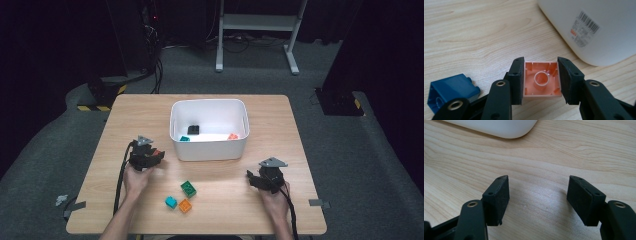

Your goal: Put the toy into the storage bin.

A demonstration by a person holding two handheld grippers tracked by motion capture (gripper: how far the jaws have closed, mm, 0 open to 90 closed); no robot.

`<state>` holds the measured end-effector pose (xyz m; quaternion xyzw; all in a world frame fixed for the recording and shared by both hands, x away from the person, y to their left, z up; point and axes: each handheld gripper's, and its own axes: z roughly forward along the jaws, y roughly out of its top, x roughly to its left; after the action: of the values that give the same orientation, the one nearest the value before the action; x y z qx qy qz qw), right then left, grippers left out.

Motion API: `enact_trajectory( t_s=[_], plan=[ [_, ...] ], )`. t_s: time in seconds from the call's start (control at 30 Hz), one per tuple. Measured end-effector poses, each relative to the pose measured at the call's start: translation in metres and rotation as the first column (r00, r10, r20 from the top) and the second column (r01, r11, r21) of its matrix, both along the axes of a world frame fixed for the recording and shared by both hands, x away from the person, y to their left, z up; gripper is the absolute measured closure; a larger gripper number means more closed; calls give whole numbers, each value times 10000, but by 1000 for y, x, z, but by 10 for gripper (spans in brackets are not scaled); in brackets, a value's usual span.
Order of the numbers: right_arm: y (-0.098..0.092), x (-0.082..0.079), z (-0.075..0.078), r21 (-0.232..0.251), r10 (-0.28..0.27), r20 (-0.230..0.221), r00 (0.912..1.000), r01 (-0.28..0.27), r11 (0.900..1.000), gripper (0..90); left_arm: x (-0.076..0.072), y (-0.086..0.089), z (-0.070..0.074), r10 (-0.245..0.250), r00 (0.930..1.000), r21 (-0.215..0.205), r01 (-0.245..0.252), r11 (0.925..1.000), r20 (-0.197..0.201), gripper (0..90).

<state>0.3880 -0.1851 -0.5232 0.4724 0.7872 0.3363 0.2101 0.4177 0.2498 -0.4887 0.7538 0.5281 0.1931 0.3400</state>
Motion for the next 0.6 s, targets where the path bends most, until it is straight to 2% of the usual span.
enact_trajectory(
  t_s=[0.13,0.3,0.5,0.53,0.57,0.6],
  plan=[
    [0,0,0,3,2,2,10000,-2,10000,342,-2,0,9,-334,9994,-95,335,9994,75,588],
    [0,0,0,2,2,2,10000,-2,10000,342,-2,2,17,-391,9992,-165,391,9991,10,588],
    [0,0,0,20,35,-13,10000,-35,10000,336,-6,4,35,-476,9986,-239,481,9986,224,588],
    [0,0,0,2,40,-3,10000,-40,10000,336,-7,7,41,-410,9985,-516,429,9977,376,588],
    [0,0,0,7,36,-7,10000,-36,10000,336,-7,7,41,-410,9985,-516,429,9977,376,588],
    [0,0,0,14,29,-5,10000,-29,10000,336,-7,9,47,-367,9982,-770,403,9962,473,589]
  ],
)
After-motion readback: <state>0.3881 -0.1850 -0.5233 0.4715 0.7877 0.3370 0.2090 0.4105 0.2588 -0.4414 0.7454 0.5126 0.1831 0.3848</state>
